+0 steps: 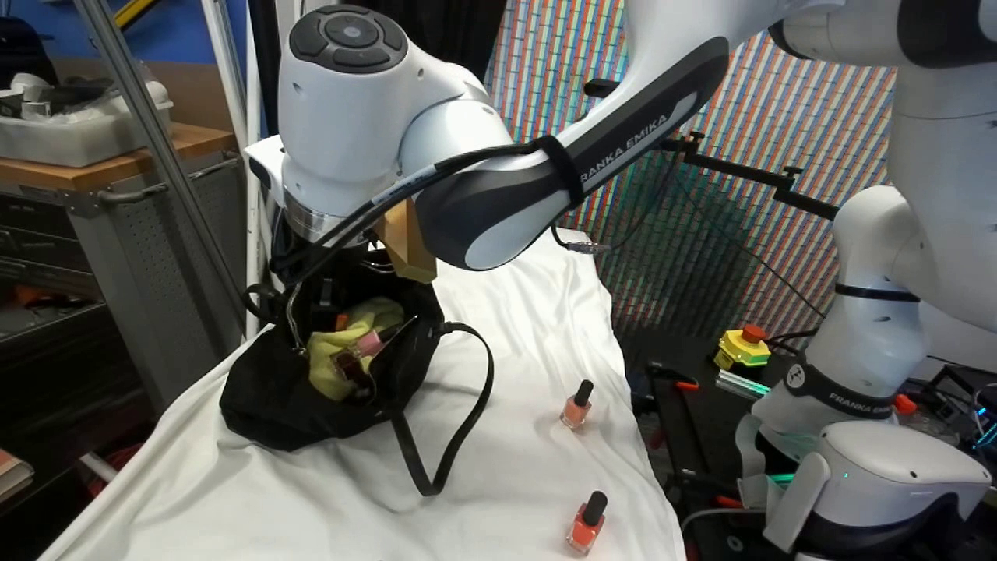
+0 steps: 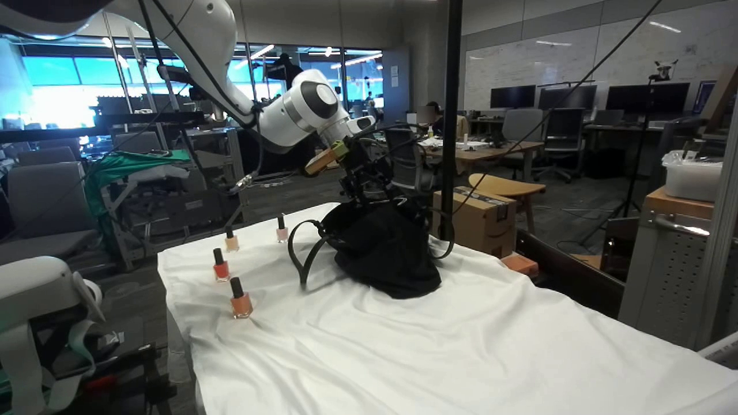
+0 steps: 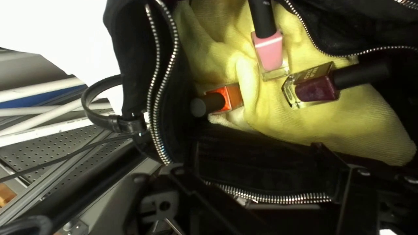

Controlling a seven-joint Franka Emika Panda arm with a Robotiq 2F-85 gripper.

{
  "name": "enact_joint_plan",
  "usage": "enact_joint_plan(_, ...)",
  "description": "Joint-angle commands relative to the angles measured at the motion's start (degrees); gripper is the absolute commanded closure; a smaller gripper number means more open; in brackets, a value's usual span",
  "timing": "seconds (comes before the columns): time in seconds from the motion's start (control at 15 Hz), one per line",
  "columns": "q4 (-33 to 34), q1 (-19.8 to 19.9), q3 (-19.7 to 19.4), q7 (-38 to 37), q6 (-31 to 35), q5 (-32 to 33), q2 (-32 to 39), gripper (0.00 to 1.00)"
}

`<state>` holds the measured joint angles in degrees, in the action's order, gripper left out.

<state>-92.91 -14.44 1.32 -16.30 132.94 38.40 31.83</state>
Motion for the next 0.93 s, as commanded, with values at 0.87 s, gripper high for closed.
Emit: enact_joint_plan(0.87, -32.80, 1.32, 4.81, 4.82, 1.33, -15.63, -28.62, 0.00)
